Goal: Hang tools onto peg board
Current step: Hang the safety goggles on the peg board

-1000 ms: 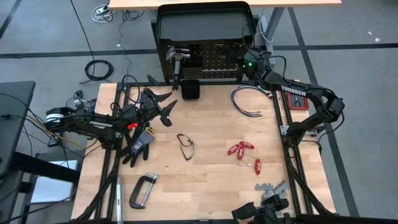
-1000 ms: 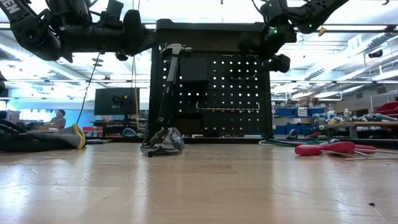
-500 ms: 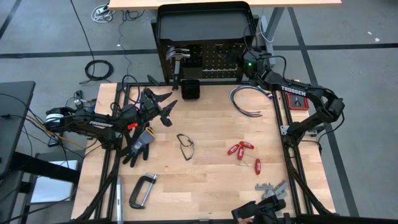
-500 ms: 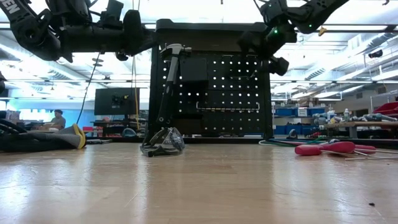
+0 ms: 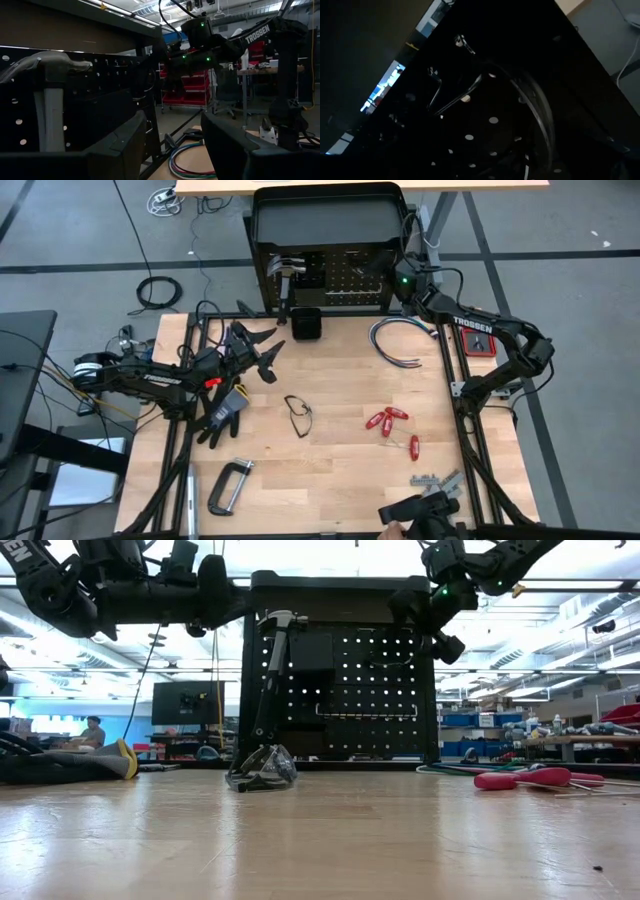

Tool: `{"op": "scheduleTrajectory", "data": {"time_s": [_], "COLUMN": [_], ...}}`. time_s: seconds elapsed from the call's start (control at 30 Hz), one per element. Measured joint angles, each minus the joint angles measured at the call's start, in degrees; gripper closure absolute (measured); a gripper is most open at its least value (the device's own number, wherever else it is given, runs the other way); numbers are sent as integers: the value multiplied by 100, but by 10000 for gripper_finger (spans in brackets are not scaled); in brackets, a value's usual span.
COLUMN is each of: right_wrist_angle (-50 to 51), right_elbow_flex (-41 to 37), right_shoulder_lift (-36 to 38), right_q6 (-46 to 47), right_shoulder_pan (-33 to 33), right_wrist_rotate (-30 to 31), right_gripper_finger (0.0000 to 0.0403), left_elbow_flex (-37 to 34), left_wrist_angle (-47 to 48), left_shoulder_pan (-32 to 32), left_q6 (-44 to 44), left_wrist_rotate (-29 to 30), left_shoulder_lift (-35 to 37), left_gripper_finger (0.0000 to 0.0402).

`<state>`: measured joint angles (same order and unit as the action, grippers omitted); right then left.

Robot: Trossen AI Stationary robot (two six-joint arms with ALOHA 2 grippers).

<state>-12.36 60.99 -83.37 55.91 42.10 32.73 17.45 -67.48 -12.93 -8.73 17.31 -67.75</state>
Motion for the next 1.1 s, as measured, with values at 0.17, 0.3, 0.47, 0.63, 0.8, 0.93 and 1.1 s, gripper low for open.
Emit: {"op": "scheduleTrajectory", "data": {"time_s": [0.17,0.3,0.47,0.63,0.8,0.93,1.1], "right_wrist_angle": [0,-7,-20,-20,-15,16,220], "right_elbow_flex": [0,0,0,0,0,0,0], "right_shoulder_lift": [0,0,0,0,0,0,0], "right_q6": [68,-152,-382,-401,-460,-664,-798], "right_shoulder_pan": [7,14,55,112,119,119,107], "right_wrist_rotate": [-2,16,69,64,28,-138,-435], "right_gripper_finger": [29,30,46,93,141,160,144], "left_elbow_flex": [0,0,0,0,0,0,0], "left_wrist_angle": [7,9,11,13,13,14,44], "left_shoulder_pan": [0,0,0,0,-2,-26,-52], "left_q6": [0,0,0,0,0,0,1], "left_wrist_rotate": [2,2,2,0,2,2,0], "left_shoulder_lift": [0,0,0,0,0,0,0], "left_gripper_finger": [204,204,204,204,204,204,204]}}
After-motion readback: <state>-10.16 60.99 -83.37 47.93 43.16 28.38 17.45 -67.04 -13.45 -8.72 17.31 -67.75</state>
